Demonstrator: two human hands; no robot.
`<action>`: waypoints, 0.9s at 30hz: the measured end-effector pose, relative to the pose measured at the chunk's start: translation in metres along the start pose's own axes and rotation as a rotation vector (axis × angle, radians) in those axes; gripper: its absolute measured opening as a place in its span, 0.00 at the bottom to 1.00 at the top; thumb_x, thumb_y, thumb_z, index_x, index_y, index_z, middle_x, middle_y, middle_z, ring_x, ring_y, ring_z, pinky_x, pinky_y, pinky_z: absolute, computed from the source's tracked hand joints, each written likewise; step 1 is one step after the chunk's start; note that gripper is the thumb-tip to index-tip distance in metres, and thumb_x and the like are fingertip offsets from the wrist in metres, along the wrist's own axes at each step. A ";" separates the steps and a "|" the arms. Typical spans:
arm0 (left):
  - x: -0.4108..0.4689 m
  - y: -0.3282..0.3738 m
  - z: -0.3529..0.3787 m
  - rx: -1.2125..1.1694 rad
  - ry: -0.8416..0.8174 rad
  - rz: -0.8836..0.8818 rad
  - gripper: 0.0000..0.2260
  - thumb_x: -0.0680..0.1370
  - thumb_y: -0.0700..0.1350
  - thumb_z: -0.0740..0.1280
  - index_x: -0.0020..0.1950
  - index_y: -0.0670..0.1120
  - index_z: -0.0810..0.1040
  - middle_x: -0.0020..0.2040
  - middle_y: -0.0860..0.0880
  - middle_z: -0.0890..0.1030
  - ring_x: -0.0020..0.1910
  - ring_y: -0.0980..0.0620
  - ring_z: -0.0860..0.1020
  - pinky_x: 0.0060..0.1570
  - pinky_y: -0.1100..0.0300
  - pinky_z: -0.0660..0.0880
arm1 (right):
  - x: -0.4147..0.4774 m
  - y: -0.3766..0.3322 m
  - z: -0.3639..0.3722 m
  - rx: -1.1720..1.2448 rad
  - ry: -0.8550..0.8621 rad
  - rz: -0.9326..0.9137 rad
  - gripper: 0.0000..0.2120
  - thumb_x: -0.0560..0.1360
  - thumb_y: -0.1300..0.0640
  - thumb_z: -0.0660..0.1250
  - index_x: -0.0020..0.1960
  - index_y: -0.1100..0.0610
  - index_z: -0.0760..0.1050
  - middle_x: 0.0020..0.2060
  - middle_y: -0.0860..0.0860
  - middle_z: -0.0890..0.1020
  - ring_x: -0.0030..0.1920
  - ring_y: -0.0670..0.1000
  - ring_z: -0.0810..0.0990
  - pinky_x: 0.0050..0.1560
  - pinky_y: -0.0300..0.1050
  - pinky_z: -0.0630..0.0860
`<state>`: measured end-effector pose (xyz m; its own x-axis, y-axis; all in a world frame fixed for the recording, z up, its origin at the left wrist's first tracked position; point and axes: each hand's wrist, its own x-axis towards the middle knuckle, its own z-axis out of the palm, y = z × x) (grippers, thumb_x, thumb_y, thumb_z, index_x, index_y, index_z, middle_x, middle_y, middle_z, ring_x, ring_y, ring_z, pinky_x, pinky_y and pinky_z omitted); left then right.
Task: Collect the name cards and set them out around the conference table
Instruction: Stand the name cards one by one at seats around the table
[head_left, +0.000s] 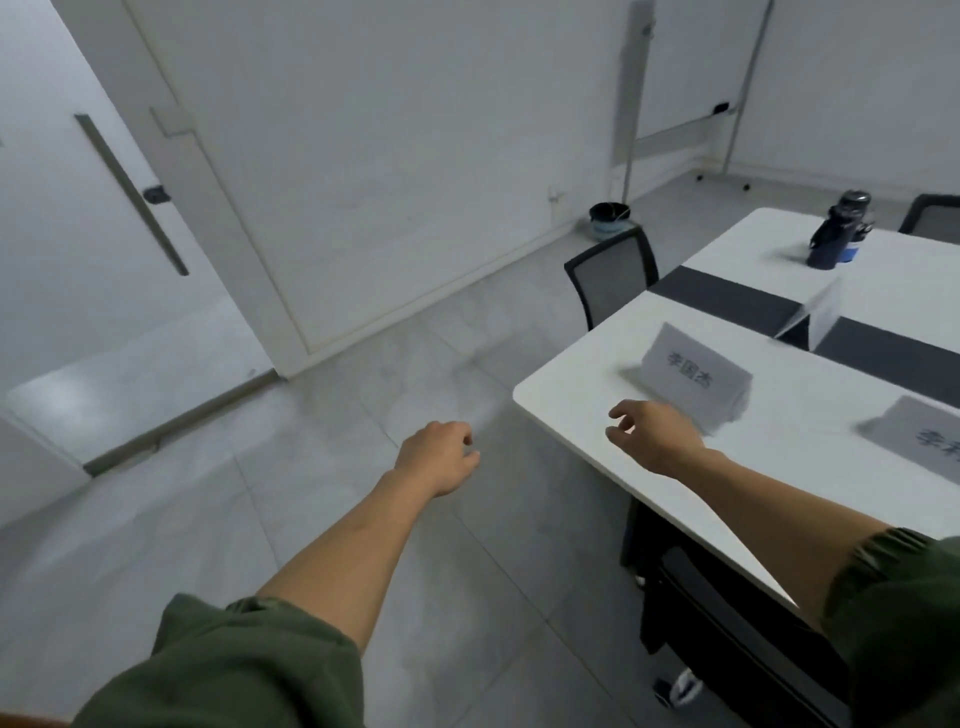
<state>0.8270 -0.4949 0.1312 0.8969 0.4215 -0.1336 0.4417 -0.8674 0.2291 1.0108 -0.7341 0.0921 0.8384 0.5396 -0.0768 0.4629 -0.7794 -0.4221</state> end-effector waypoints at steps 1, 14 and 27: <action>0.016 0.002 0.000 -0.001 -0.011 0.022 0.15 0.77 0.52 0.62 0.62 0.49 0.76 0.55 0.46 0.80 0.54 0.45 0.77 0.47 0.56 0.71 | 0.011 0.004 -0.003 0.009 0.016 0.028 0.17 0.76 0.45 0.64 0.62 0.49 0.76 0.51 0.46 0.83 0.52 0.52 0.79 0.50 0.46 0.75; 0.262 0.080 0.034 0.055 -0.189 0.247 0.16 0.78 0.52 0.62 0.63 0.49 0.74 0.55 0.48 0.81 0.55 0.47 0.77 0.49 0.56 0.72 | 0.199 0.120 -0.026 0.073 0.114 0.353 0.21 0.76 0.47 0.66 0.67 0.52 0.74 0.61 0.52 0.80 0.59 0.56 0.78 0.58 0.50 0.76; 0.412 0.148 0.087 0.039 -0.404 0.355 0.15 0.78 0.52 0.62 0.63 0.49 0.74 0.54 0.47 0.80 0.53 0.48 0.76 0.48 0.56 0.72 | 0.282 0.228 -0.039 0.374 -0.370 0.652 0.25 0.71 0.44 0.73 0.63 0.54 0.76 0.53 0.55 0.82 0.50 0.56 0.82 0.57 0.53 0.78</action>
<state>1.2609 -0.4728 0.0263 0.9085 -0.0282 -0.4168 0.1048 -0.9504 0.2928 1.3639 -0.7725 0.0097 0.7262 0.1375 -0.6736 -0.2630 -0.8497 -0.4569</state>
